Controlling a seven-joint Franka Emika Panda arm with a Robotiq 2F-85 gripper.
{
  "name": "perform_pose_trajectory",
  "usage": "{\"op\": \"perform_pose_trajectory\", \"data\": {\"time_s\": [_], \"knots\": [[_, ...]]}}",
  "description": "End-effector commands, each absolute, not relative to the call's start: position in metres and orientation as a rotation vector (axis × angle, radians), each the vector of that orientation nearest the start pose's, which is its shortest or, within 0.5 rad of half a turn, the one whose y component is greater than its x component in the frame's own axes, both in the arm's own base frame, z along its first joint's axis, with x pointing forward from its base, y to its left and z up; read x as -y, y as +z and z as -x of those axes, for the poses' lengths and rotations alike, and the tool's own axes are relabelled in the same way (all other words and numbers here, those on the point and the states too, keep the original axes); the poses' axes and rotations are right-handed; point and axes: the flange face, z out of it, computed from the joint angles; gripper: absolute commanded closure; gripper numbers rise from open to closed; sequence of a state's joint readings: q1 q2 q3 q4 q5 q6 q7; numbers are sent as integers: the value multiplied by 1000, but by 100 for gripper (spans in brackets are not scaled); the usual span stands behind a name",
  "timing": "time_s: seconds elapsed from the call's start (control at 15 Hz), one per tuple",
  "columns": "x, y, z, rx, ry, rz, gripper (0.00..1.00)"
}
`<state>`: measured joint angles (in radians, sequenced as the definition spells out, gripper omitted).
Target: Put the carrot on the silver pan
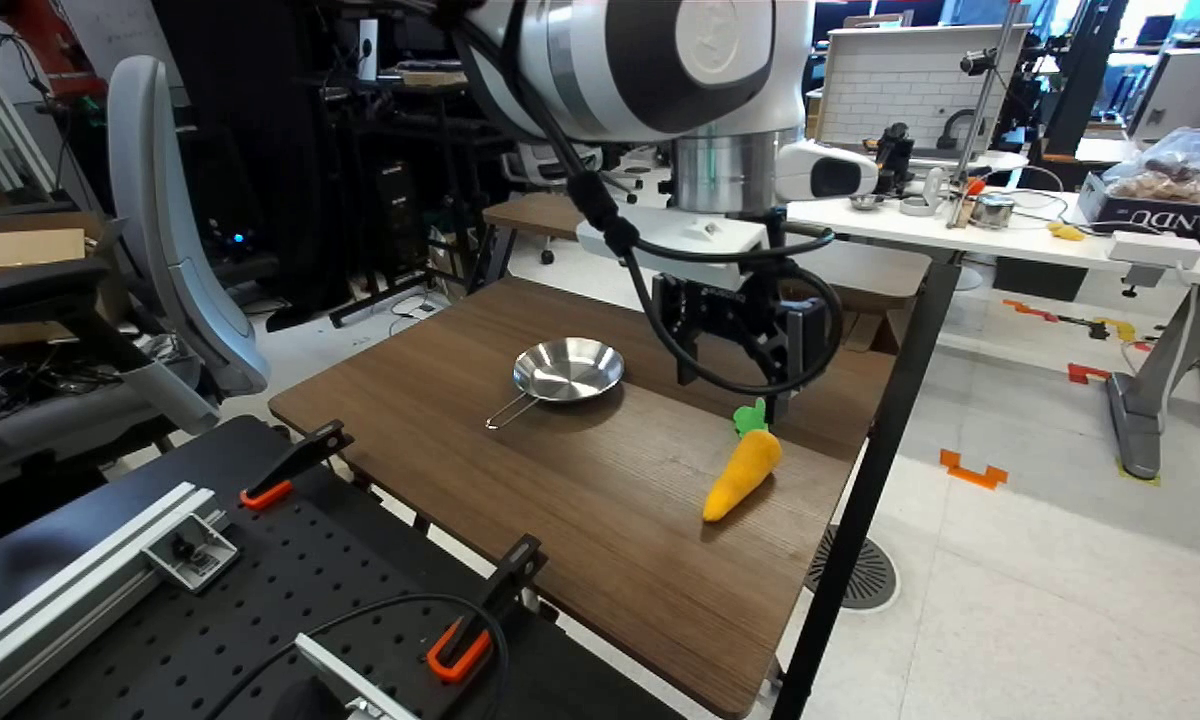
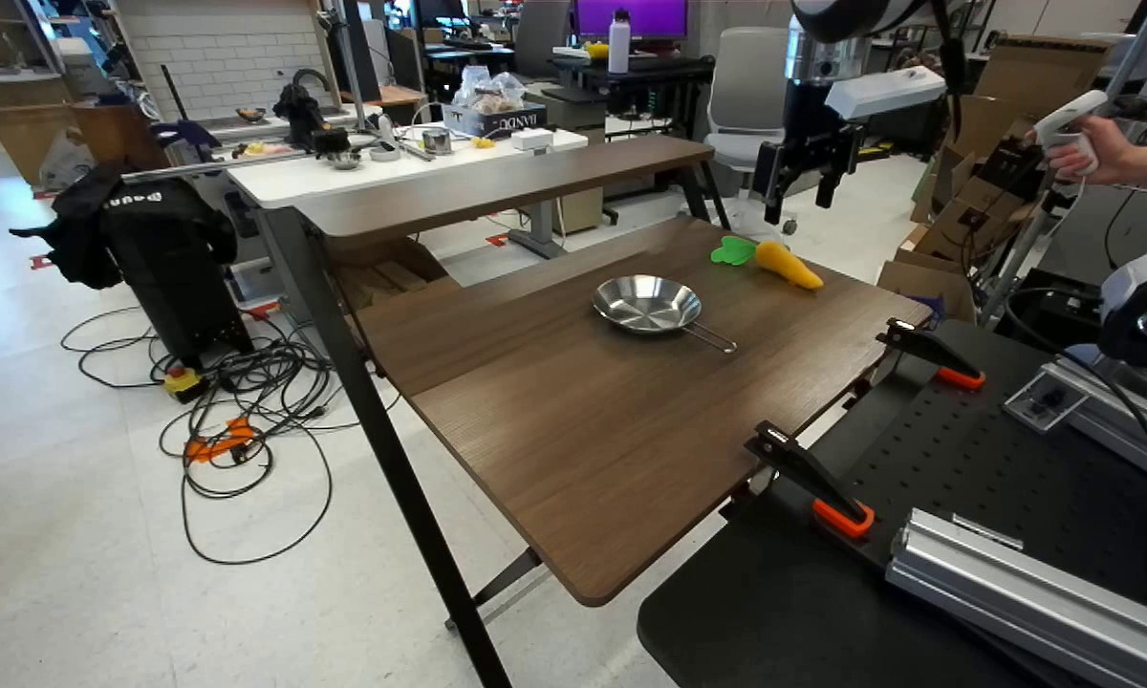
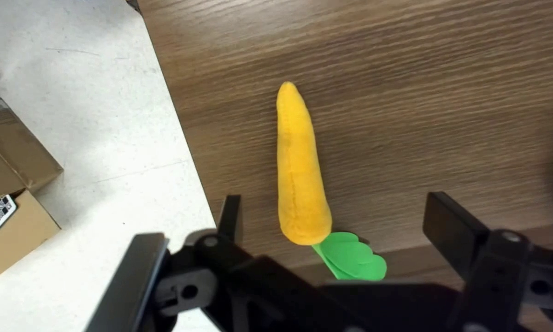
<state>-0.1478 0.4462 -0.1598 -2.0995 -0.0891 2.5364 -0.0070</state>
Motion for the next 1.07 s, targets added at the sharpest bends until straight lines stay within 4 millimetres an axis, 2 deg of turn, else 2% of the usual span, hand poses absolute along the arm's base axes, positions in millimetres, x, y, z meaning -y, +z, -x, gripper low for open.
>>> {"op": "perform_pose_trajectory", "data": {"time_s": [0.0,0.53,0.6,0.67,0.87,1.0], "knots": [[197,180,-578,-377,50,3243,0],[197,126,-594,-339,100,3270,0],[198,120,-595,-328,86,3277,25],[198,118,-596,-324,82,3283,28],[197,115,-599,-317,50,3292,51],[196,120,-602,-315,25,3292,66]]}}
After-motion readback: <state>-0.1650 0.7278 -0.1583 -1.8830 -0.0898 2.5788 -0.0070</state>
